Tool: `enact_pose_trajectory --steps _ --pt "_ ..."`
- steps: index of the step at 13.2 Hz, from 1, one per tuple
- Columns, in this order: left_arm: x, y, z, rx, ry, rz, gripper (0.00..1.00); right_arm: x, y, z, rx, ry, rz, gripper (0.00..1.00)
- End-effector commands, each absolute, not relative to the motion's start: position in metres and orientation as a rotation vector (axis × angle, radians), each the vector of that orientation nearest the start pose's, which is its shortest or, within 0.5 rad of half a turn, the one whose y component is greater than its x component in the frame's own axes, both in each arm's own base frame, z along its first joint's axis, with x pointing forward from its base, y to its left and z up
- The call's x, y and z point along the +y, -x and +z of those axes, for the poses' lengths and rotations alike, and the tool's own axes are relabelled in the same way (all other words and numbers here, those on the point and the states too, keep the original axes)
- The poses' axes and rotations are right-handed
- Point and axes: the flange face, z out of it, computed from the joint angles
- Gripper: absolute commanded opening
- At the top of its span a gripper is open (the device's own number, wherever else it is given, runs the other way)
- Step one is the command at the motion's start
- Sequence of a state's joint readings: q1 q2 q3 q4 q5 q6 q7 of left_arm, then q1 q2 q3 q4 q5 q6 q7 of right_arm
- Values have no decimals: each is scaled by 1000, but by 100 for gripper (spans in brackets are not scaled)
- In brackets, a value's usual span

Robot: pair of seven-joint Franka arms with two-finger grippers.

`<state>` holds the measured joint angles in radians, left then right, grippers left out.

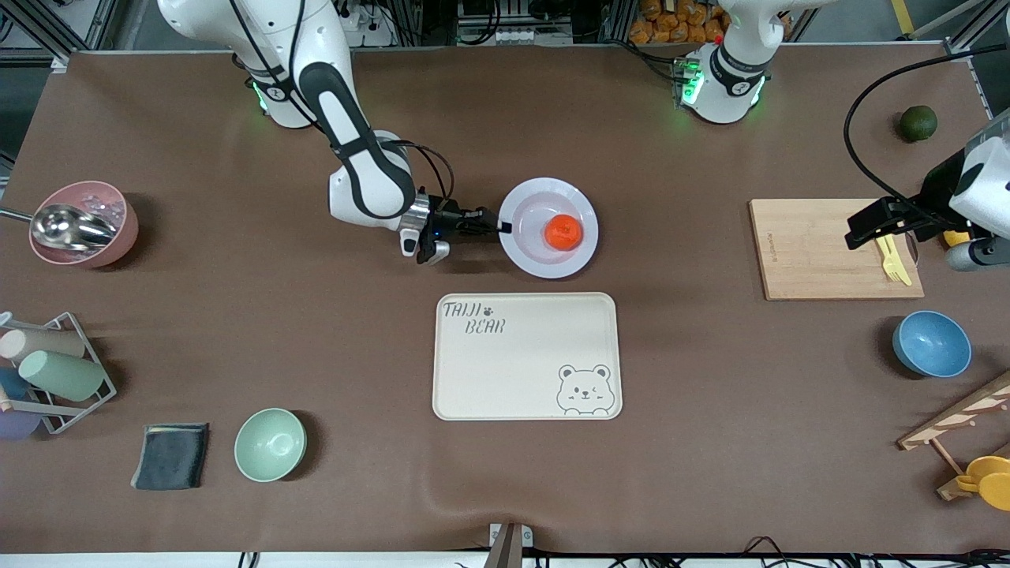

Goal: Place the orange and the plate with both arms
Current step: 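Slide the plate with the right gripper onto the bear placemat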

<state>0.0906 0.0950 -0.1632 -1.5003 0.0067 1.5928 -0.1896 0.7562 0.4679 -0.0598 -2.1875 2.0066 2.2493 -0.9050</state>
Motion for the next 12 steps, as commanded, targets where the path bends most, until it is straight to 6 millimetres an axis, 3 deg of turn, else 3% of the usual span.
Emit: enact_pose_trajectory --steps 1,7,12 --pt "-35 -585 607 -164 3157 -8 100 351 -415 178 236 1947 82 0" --pt "-39 -584 604 -151 3154 -18 100 324 -448 191 316 1906 36 0" --pt "-36 -579 600 -158 3151 -26 100 303 -504 205 372 1863 -39 0"
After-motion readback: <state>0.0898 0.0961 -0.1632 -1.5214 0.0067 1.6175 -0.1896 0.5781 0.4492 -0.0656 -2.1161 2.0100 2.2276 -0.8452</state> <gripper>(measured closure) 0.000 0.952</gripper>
